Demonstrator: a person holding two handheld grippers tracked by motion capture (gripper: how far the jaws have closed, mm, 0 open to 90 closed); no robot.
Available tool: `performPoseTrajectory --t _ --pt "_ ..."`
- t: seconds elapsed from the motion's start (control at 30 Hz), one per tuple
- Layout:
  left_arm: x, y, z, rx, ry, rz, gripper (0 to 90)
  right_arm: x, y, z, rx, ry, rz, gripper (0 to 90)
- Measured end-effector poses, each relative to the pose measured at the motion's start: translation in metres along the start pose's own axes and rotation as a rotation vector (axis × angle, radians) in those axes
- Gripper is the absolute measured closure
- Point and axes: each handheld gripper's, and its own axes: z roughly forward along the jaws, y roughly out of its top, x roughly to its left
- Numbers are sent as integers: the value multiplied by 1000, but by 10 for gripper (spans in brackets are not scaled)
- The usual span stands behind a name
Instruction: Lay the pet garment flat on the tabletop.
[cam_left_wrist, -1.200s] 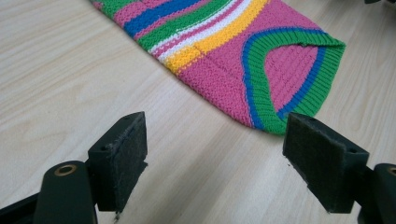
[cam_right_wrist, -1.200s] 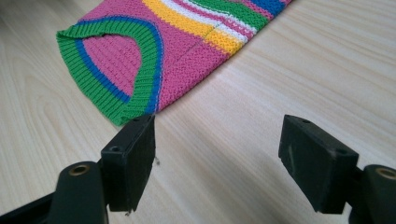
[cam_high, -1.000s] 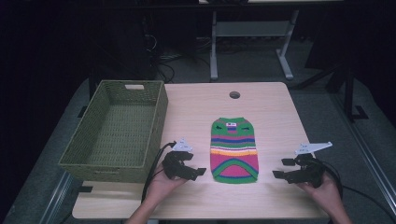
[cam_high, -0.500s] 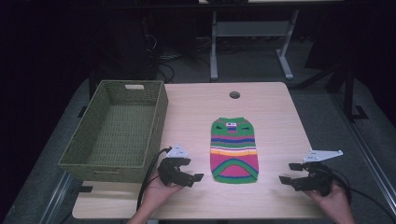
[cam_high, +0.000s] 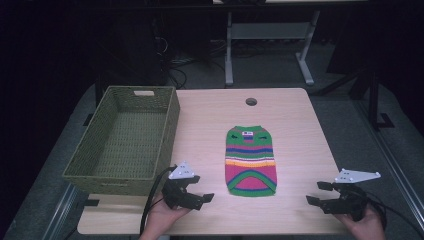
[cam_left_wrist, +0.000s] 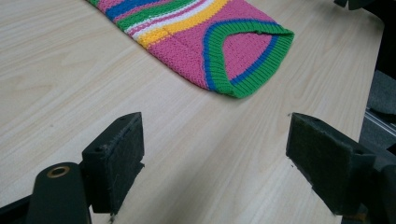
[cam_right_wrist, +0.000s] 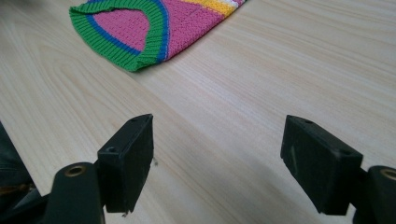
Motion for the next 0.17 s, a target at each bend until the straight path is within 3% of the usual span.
performPoseTrajectory --t 0.17 --pt "-2 -8 -6 -16 32 8 184 6 -12 -4 -83 -19 -1 249"
